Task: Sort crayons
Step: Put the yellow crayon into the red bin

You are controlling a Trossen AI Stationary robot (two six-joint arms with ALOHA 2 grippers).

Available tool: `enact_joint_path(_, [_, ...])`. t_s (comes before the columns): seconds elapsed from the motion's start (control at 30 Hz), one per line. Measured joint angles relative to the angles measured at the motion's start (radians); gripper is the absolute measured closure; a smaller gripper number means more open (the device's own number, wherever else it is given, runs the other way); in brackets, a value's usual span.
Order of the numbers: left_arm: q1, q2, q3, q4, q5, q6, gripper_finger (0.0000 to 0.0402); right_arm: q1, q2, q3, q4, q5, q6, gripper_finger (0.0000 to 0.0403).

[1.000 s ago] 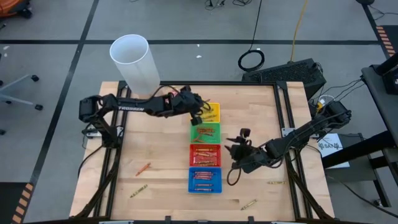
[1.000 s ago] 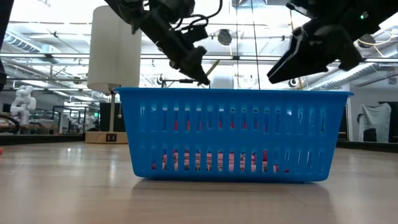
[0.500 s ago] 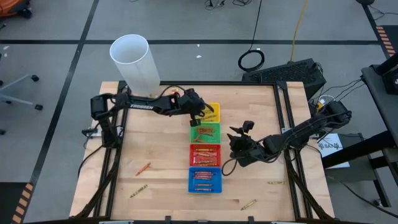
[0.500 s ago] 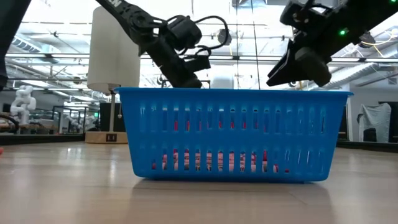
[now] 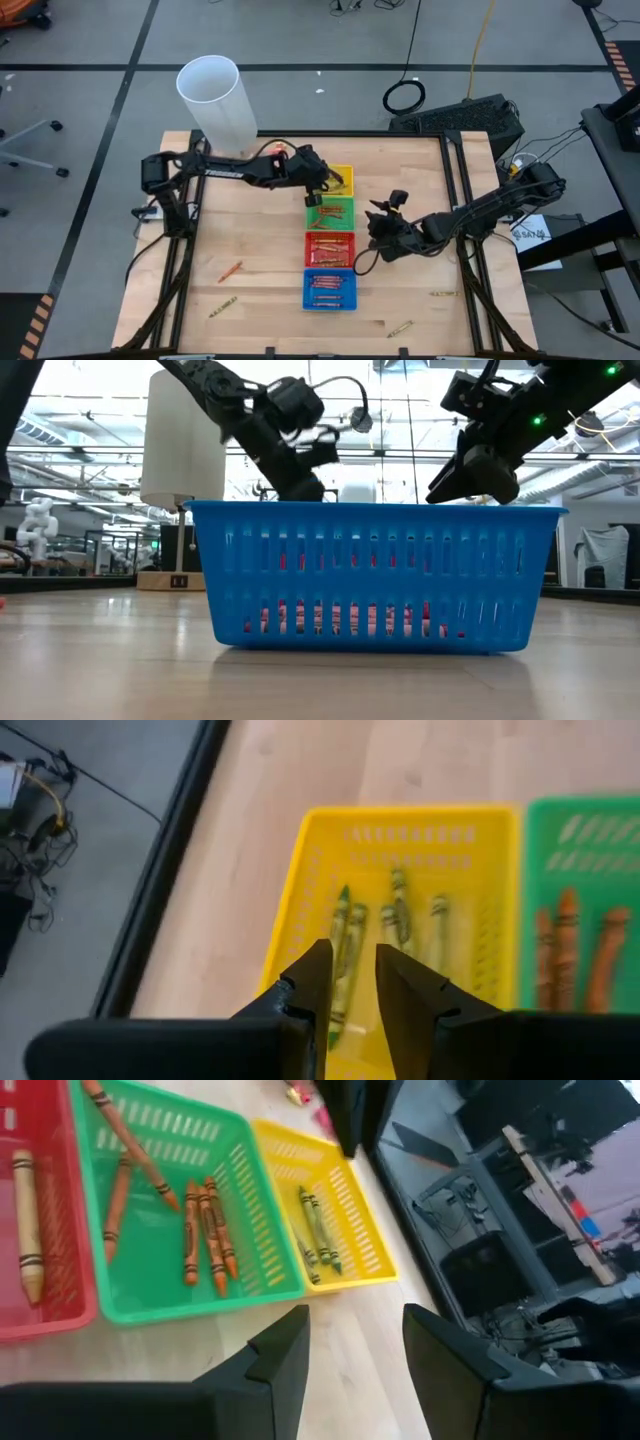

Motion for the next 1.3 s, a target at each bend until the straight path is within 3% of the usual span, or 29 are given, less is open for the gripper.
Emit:
enact_joint_path(0.23, [-0.062, -0.082, 0.0, -0.117, 0.027, -0.076, 0.0322, 0.023, 0.0, 0.0, -0.009, -0.173, 0.036, 0.0257])
enact_joint_path(0.47, [-0.142, -0.101, 0.0, -0.285, 0.066, -0.181, 0.0322, 0.063, 0.0, 0.0, -0.079, -0.394, 0.203, 0.0257])
enact_joint_path(0.63, [-0.218, -0.101, -0.009, -0.358, 0.075, -0.224, 0.0322, 0.088, 0.0, 0.054, -0.286, -0.592, 0.404, 0.0257])
enact_joint_path(0.87, [-0.33, -0.101, -0.009, -0.286, 0.056, -0.291, 0.0322, 0.17, -0.001, 0.138, -0.576, -0.774, 0.624, 0.0257])
enact_joint_path(1.1, [-0.445, -0.101, -0.009, -0.21, -0.035, -0.388, 0.0322, 0.273, -0.001, 0.138, -0.643, -1.005, 0.74, 0.0257])
enact_joint_path(1.3, [-0.54, -0.101, -0.009, -0.187, -0.09, -0.466, 0.0322, 0.4, -0.001, 0.138, -0.638, -1.042, 0.884, 0.0257])
